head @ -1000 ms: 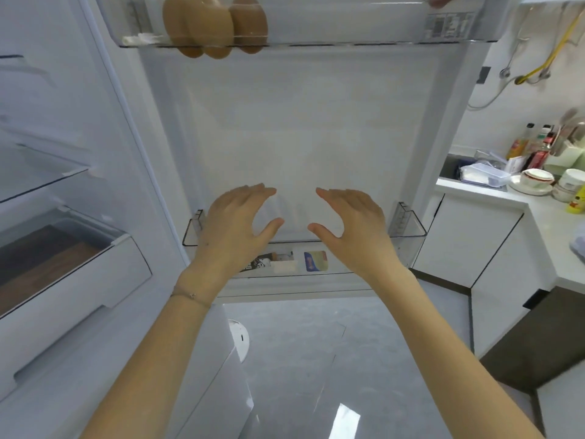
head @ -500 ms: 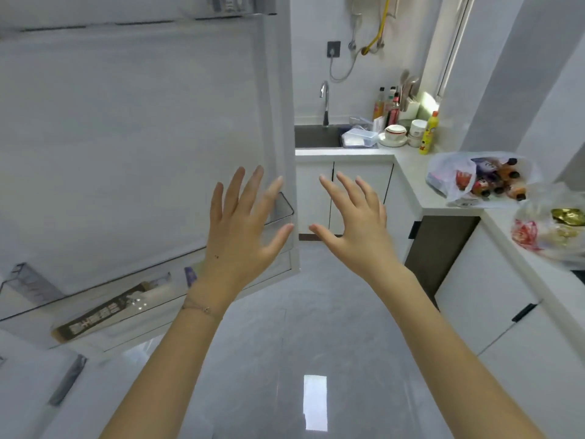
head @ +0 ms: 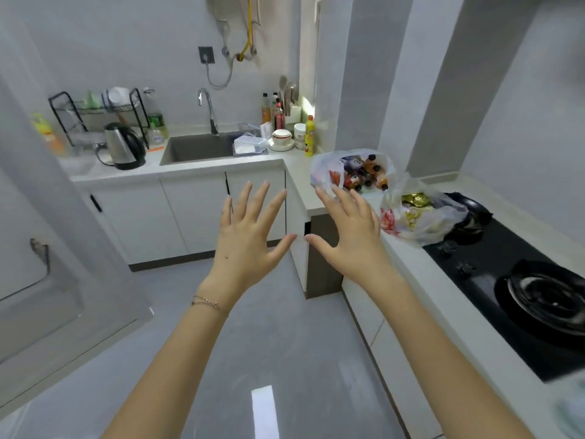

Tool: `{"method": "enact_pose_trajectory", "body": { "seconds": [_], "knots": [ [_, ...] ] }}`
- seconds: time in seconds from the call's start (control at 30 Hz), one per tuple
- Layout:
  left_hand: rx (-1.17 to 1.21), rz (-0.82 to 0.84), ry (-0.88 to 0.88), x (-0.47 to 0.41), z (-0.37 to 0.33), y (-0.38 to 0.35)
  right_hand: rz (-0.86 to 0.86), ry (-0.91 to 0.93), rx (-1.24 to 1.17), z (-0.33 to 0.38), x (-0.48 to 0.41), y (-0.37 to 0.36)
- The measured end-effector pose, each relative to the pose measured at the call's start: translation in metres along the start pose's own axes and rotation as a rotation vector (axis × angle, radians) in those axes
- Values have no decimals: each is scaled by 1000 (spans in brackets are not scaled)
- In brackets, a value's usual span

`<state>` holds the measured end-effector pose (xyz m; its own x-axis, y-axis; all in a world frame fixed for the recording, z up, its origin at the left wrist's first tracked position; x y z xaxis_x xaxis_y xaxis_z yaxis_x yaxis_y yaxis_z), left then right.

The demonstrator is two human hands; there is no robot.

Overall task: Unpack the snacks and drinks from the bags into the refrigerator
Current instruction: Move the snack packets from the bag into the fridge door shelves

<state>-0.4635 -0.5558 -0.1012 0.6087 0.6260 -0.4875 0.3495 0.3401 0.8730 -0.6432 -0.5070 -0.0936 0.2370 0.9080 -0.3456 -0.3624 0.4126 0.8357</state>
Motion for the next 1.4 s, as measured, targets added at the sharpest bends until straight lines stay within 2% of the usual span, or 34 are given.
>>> {"method": "enact_pose_trajectory", "body": {
  "seconds": [0.4, 0.9, 1.17, 1.4],
  "knots": [
    [150, 69, -195, -140, -71, -113, -13, -283, 98, -157, -47, 25],
    [243, 97, -377, -317, -42, -230, -68, -549, 130, -260, -176, -9],
    [281, 121, -422, -376, -49, -286, -54, -631, 154, -308, -219, -21],
    [302, 116, -400, -433, -61, -330, -43, -615, 167, -367, -270, -27]
  ]
}}
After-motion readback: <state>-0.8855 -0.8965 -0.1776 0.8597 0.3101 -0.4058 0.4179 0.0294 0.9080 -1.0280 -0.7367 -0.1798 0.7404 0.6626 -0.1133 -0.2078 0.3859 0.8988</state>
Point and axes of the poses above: each hand's wrist, its own x-axis away from the middle knuckle, its own y-axis out of the back of the hand, z = x × y, the point moved 3 cm from there along -x, towards the middle knuckle, and after that the axes turned 11 degrees about -y, right-handed, at the moved point
